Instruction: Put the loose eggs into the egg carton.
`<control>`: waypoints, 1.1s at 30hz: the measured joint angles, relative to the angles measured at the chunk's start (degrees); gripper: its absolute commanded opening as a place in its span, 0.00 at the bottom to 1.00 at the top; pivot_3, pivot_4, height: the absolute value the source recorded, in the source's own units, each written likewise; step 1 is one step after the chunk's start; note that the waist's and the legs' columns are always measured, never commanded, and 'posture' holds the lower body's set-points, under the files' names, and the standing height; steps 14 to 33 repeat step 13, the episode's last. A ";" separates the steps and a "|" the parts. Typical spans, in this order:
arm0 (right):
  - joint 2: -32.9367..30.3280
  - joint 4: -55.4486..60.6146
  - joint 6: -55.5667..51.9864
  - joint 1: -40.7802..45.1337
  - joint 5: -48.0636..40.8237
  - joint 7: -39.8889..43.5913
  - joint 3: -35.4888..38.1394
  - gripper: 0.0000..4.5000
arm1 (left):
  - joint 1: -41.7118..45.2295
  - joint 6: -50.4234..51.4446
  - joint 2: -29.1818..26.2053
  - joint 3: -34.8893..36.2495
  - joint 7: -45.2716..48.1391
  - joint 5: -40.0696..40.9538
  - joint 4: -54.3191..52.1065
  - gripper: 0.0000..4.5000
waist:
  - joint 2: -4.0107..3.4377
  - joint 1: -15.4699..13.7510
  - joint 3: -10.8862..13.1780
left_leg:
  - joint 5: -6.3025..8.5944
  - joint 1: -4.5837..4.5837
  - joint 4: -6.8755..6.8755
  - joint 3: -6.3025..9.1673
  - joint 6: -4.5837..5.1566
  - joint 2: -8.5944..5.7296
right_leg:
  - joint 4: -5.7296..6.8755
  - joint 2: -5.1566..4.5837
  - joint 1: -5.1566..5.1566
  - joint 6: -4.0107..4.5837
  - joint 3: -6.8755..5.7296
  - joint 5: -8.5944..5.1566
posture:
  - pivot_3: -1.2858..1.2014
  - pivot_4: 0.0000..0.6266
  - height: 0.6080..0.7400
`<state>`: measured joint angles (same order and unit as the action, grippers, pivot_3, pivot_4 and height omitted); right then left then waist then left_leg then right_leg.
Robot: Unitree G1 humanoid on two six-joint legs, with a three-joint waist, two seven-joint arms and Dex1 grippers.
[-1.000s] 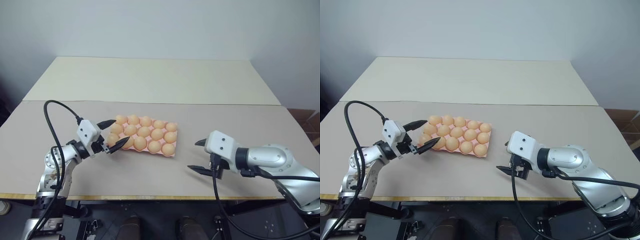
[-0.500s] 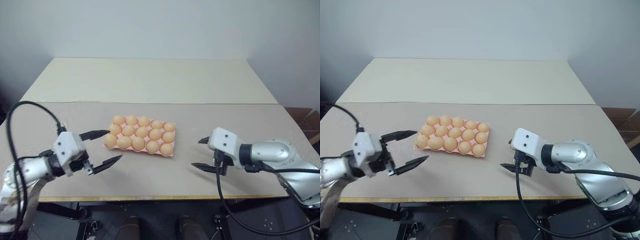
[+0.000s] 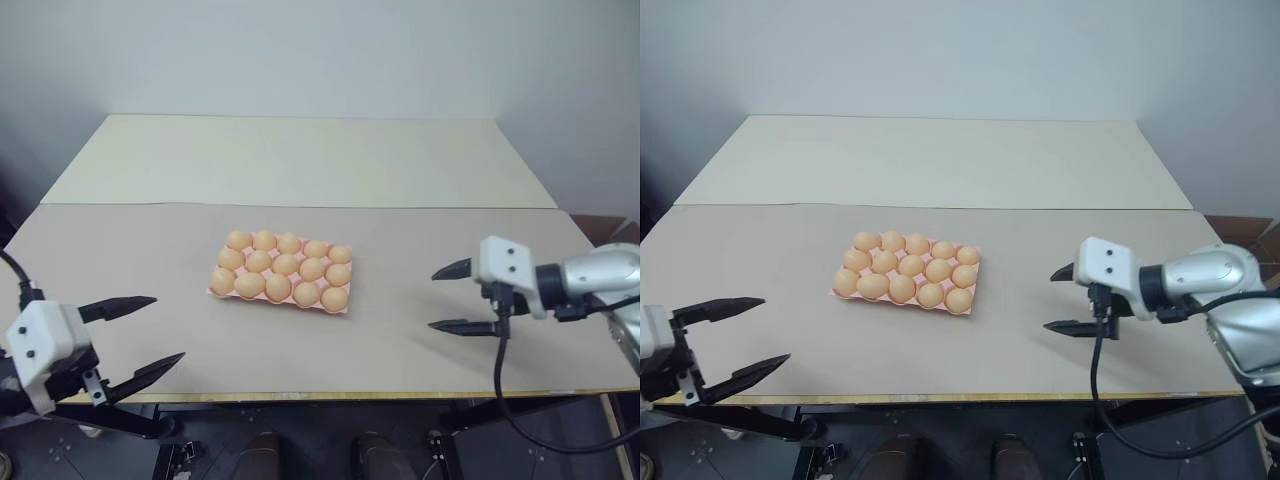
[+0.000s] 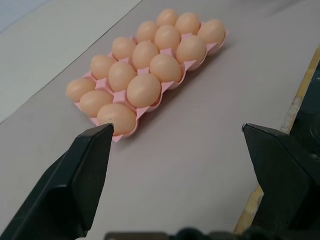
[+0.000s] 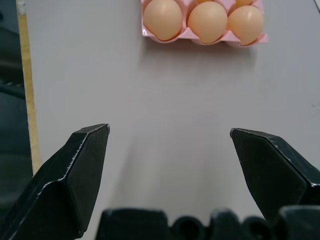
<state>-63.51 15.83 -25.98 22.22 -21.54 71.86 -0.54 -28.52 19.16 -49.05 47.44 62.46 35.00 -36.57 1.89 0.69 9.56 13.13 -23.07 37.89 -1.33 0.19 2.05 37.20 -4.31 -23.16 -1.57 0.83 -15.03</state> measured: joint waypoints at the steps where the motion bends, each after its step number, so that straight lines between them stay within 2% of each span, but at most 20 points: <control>1: -0.19 -1.07 0.92 0.59 0.07 0.98 0.05 1.00 | -0.46 0.43 0.02 0.87 -0.11 0.26 -0.63 1.00 | 0.00 0.00 0.00 | 0.00 0.01 0.00 0.00 0.00 0.02 | -0.01 0.02 0.01 0.00 0.00 0.00 | 0.52 0.24 1.00; 9: -0.20 -8.60 7.13 4.60 2.38 6.25 -1.23 1.00 | -2.55 5.14 0.06 6.83 -0.67 3.80 -5.12 1.00 | -0.03 -0.01 0.02 | 0.00 0.01 0.00 -0.06 0.00 0.02 | -0.01 0.02 0.00 0.00 0.03 0.00 | 0.52 0.24 1.00; 33: 0.04 -9.69 7.96 5.35 2.93 6.89 -1.45 1.00 | -1.76 6.18 0.06 7.02 -1.57 4.63 -5.45 1.00 | -0.06 -0.02 0.03 | 0.00 0.01 0.00 -0.06 0.00 0.02 | -0.01 0.02 -0.01 0.00 0.04 0.00 | 0.52 0.24 1.00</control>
